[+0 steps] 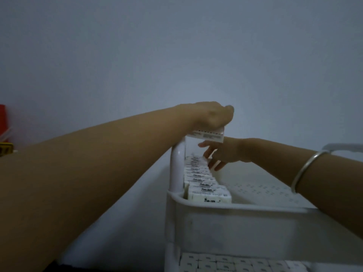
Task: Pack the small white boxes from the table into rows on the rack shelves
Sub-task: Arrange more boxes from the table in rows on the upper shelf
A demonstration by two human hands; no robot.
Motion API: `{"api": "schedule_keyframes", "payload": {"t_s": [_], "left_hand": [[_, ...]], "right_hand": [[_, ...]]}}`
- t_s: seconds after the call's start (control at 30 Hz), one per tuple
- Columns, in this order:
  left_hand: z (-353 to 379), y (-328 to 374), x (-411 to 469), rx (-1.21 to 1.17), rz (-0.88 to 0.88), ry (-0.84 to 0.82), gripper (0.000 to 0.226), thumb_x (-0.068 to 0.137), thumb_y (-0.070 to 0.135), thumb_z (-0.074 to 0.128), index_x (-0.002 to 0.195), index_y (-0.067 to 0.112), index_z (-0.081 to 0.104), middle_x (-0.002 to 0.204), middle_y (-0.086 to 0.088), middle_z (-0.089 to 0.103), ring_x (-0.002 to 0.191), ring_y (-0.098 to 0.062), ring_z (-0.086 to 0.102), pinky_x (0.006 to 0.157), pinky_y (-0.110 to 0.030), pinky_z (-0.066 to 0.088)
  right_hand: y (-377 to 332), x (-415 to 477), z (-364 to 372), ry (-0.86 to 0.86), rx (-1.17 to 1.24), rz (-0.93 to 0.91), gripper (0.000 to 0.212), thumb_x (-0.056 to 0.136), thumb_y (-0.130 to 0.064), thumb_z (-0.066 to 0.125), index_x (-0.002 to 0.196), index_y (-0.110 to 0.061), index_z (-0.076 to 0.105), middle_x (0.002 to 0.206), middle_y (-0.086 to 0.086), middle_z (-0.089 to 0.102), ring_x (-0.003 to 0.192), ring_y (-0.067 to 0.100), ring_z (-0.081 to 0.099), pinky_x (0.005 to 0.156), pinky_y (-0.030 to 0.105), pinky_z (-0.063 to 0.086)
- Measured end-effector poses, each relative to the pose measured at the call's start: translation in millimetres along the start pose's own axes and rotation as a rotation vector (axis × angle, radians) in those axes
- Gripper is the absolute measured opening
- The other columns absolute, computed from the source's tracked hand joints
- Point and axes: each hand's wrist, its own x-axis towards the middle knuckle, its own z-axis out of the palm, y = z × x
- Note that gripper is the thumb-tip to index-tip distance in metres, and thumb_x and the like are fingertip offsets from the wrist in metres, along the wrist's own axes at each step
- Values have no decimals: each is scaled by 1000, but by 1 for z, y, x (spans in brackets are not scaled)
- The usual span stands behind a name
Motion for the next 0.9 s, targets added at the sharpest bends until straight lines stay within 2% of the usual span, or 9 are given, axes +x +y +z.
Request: {"api": "schedule_keyframes", "payload": {"t_s": [0.07,0.17,0.3,0.4,0.5,0.57,0.67,0.8,0.9], "left_hand": [[-8,-1,-6,-248,-31,-10,52,101,39,17,125,8,51,102,-15,64,82,-22,60,70,-30,44],[-23,-6,-18,-416,-65,-73,46,100,33,28,138,9,32,105,-10,57,86,-20,57,74,-32,47],[-38,-5,-36,-443,-106,-144,62,92,5,49,146,19,22,133,-13,48,111,-28,55,89,-35,52],[-41,3,-52,-507,-92,-261,82,89,-3,57,151,28,14,150,-14,35,124,-31,48,81,-30,53],[-39,11,-69,-627,-82,-222,86,86,-1,66,151,27,18,145,-13,44,119,-29,53,85,-33,55],[-32,18,-83,-774,-92,-197,85,83,-2,69,149,25,24,138,-12,51,111,-27,60,85,-35,57],[-15,27,-105,-920,-85,-169,72,83,-4,67,143,20,35,115,-5,62,97,-20,67,77,-30,60],[-1,24,-137,-672,59,-7,48,88,6,60,131,23,48,105,6,66,97,-11,65,87,-30,56],[-3,21,-162,-344,226,106,32,86,5,53,107,26,65,94,13,68,93,-6,64,90,-31,53]], "right_hand": [[-4,-7,-6,87,-30,-63,53,96,11,33,146,-7,32,130,18,52,99,31,62,88,44,54],[-7,-24,-23,224,-59,-152,34,99,0,39,130,-5,53,120,13,61,87,22,68,73,34,59],[-2,-65,-37,260,215,-188,27,101,-8,40,112,-8,65,103,13,70,86,23,72,71,32,61],[1,-98,-34,221,445,-183,34,102,-37,42,110,-12,64,93,11,74,84,24,73,68,32,60],[3,-126,-27,222,426,-177,48,79,-51,62,111,-15,62,92,5,74,80,18,73,60,25,57],[4,-142,-23,247,454,-179,53,66,-42,73,110,-16,59,90,4,75,78,16,73,58,24,57],[8,-162,-21,285,475,-205,42,70,-25,79,106,-13,60,83,4,75,76,16,74,57,24,57],[16,-181,-14,453,254,-230,23,79,-15,79,97,-14,66,95,4,70,75,16,73,58,26,57],[17,-191,-3,454,51,-303,16,81,-14,77,94,-17,69,101,-4,70,75,13,71,60,28,60]]}}
